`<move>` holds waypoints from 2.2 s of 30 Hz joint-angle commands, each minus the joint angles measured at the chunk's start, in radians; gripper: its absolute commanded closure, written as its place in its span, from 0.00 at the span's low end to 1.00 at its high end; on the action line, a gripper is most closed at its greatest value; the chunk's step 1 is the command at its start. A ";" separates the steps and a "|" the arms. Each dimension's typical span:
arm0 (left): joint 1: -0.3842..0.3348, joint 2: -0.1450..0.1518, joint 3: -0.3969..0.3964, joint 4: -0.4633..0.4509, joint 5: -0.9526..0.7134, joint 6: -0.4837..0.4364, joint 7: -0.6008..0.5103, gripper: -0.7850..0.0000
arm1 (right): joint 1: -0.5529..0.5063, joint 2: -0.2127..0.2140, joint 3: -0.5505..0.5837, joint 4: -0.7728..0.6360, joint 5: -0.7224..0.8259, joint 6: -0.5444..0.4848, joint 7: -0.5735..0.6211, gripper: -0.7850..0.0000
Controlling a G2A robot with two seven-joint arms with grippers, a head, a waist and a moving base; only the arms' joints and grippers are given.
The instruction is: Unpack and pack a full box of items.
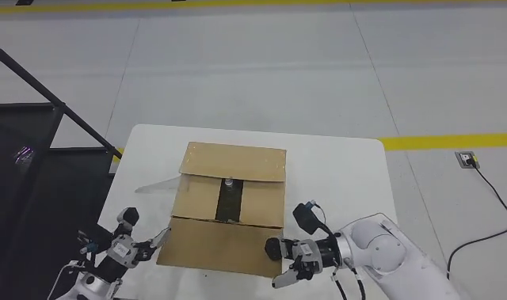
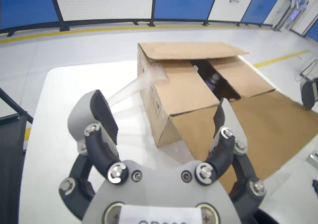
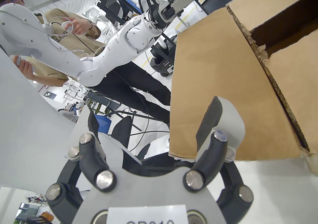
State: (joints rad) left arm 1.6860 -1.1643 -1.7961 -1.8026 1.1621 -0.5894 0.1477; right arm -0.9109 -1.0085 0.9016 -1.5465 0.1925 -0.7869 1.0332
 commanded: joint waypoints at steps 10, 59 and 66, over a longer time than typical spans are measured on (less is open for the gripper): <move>-0.002 0.010 0.031 0.059 0.224 0.016 0.031 0.00 | 0.100 -0.027 -0.060 0.060 0.163 0.034 -0.005 0.00; 0.000 0.017 0.078 0.056 0.273 0.075 0.049 0.00 | 0.258 -0.162 -0.092 0.377 0.434 0.477 -0.387 0.00; 0.007 0.019 0.088 0.051 0.291 0.080 0.055 0.00 | 0.298 -0.187 -0.085 0.401 0.360 0.456 -0.510 0.00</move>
State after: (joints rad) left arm 1.6913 -1.1459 -1.7094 -1.7514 1.4505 -0.5108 0.2012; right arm -0.6218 -1.1913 0.8147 -1.1546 0.5651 -0.3294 0.5468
